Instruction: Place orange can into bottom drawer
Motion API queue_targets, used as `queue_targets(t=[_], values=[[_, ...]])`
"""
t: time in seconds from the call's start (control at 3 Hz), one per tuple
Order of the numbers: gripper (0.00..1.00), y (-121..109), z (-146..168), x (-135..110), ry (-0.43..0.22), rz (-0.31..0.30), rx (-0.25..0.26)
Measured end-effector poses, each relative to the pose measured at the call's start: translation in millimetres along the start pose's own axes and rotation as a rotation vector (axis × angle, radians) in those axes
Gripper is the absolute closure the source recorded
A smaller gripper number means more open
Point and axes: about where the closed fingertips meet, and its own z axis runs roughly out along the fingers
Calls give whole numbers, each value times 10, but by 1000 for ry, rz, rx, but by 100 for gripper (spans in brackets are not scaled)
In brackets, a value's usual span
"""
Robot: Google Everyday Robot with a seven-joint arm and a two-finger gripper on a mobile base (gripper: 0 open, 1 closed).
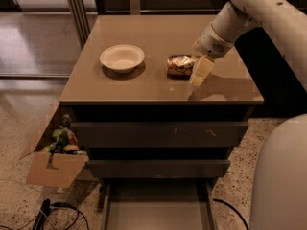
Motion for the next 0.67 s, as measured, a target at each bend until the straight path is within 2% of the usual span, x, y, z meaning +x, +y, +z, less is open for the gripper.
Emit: queue_targets(t=[0.33,0.67], values=[[16,2,13,0,1,0,-2],[39,2,13,0,1,0,-2]])
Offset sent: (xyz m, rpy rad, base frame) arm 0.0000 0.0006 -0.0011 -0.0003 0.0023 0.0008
